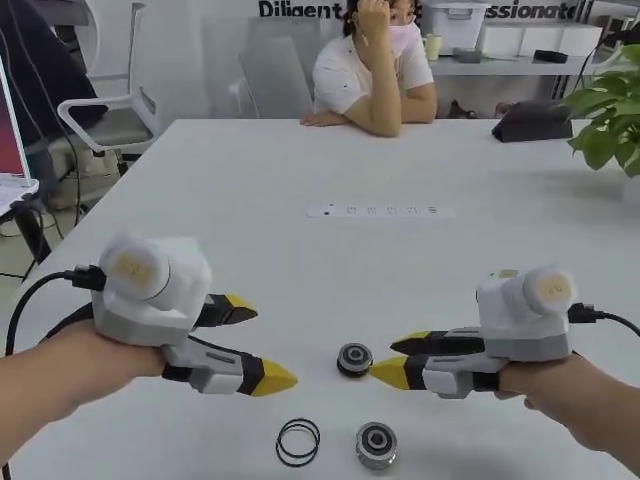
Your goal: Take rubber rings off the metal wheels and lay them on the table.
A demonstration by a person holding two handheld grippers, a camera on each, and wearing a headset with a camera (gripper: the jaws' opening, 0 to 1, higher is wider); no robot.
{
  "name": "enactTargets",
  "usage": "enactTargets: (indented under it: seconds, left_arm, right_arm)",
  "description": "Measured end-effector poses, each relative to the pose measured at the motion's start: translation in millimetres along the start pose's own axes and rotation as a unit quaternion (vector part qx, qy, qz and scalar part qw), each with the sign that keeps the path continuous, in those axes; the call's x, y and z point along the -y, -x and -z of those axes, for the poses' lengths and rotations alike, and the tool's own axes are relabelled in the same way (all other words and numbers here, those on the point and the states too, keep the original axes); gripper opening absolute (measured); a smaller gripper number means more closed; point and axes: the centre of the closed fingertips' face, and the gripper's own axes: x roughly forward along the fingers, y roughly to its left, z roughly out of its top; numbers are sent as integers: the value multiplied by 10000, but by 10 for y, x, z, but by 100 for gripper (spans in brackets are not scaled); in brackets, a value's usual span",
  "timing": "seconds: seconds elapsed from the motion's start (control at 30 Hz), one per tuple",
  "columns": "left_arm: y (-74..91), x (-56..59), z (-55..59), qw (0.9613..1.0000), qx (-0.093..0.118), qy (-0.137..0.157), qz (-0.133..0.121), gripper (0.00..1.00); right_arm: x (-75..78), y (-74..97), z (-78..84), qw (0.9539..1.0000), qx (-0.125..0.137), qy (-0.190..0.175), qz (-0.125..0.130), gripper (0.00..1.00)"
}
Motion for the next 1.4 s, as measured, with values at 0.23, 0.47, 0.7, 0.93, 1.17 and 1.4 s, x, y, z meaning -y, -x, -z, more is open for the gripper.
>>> enactTargets:
  seconds: [0.23, 0.47, 0.7, 0.93, 1.17, 1.4]
  left_arm:
    - [-99, -53, 39, 10000, -51, -4, 38, 58]
    - [-228, -87, 39, 10000, -19, 46, 77, 57]
    - [-346, -87, 30, 9998, -13, -28, 182, 57]
    - [-406, -147, 11, 9998, 25, -71, 198, 57]
    - [-452, -204, 1, 9998, 74, -23, 168, 56]
    - [-535, -144, -26, 9997, 95, -41, 225, 55]
  right_arm:
    - [76, -2, 85, 10000, -37, -58, 70, 32]
    - [149, -48, 154, 9999, -47, -133, 96, 33]
    - [167, -56, 116, 9998, 49, -146, 136, 32]
    - [266, -26, 24, 9995, 202, -94, 223, 32]
    - [295, -30, 68, 9995, 166, 23, 257, 32]
    - [269, -59, 120, 9996, 89, 177, 218, 32]
